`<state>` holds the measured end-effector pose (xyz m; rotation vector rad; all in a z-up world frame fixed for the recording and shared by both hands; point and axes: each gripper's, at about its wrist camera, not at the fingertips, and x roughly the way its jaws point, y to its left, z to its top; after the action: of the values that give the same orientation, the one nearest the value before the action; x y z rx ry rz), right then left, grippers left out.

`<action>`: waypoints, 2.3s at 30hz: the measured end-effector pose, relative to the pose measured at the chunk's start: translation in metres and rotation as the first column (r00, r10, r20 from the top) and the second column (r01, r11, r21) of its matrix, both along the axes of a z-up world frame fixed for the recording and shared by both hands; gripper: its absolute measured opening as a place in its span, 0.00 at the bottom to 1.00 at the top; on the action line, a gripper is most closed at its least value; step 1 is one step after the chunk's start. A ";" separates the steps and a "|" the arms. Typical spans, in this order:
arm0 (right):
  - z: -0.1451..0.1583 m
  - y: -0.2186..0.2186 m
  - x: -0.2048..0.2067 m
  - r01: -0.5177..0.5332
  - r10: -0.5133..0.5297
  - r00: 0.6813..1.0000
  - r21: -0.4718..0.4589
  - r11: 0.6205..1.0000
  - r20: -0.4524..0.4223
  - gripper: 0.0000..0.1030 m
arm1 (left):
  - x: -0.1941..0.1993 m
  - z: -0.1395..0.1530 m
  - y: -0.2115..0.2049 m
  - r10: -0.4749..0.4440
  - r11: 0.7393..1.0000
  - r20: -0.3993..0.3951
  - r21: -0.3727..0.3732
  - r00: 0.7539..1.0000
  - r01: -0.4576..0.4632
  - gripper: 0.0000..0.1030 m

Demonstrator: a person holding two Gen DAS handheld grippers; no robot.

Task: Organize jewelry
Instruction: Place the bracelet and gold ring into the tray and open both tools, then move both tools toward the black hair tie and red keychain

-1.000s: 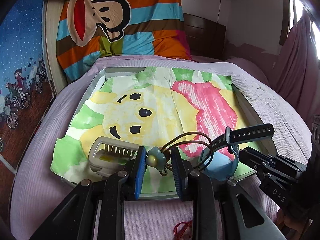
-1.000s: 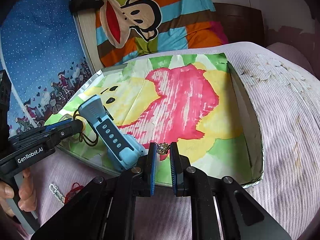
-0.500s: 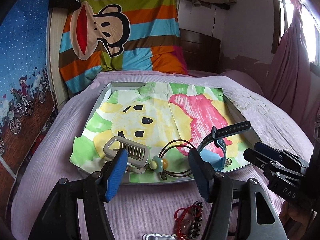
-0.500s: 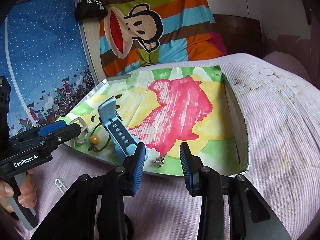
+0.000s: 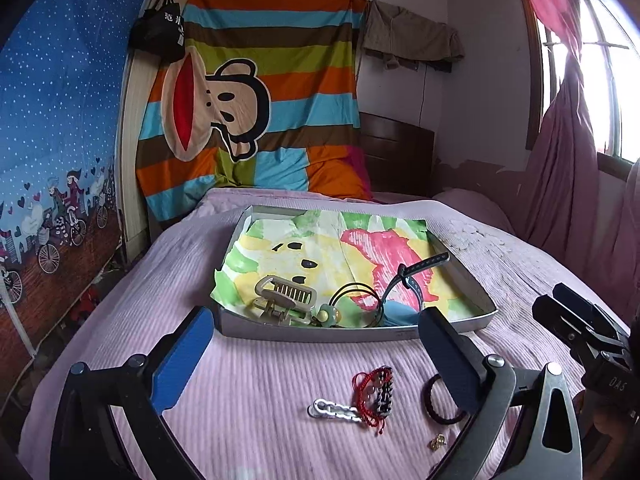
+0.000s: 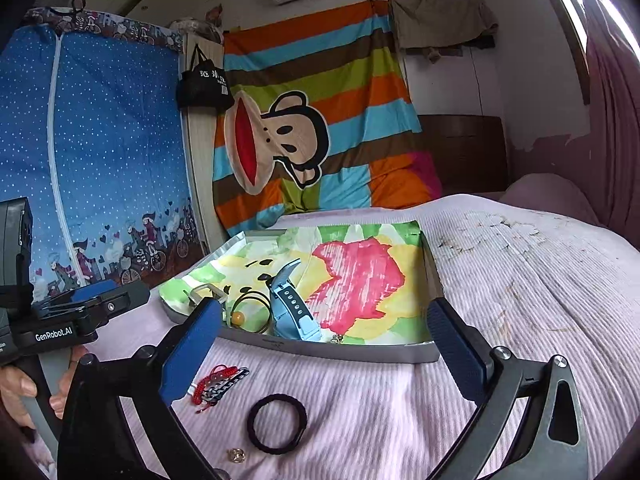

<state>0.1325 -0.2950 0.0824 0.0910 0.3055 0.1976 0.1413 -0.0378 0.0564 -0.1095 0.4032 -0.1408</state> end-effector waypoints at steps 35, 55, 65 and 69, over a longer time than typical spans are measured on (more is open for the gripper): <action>-0.040 0.032 -0.038 -0.053 0.036 0.992 -0.140 0.989 -0.122 0.98 | -0.024 -0.050 0.026 -0.014 1.000 -0.192 0.018 0.981 0.018 1.00; -0.071 0.034 0.024 -0.104 0.070 0.945 -0.093 0.990 -0.318 0.67 | 0.022 -0.066 0.000 -0.119 0.993 -0.307 -0.026 0.944 0.117 0.59; -0.085 0.037 0.040 -0.103 0.069 0.923 -0.070 0.992 -0.378 0.43 | 0.032 -0.074 -0.006 -0.157 0.988 -0.327 -0.044 0.932 0.150 0.35; -0.090 0.034 0.043 -0.103 0.077 0.915 -0.044 0.994 -0.397 0.42 | 0.028 -0.078 -0.008 -0.167 0.986 -0.306 -0.044 0.937 0.161 0.27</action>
<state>0.1752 -0.2610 -0.0079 0.0523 0.7211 0.2606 0.1694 -0.0455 -0.0220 -0.1161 0.7248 -0.2943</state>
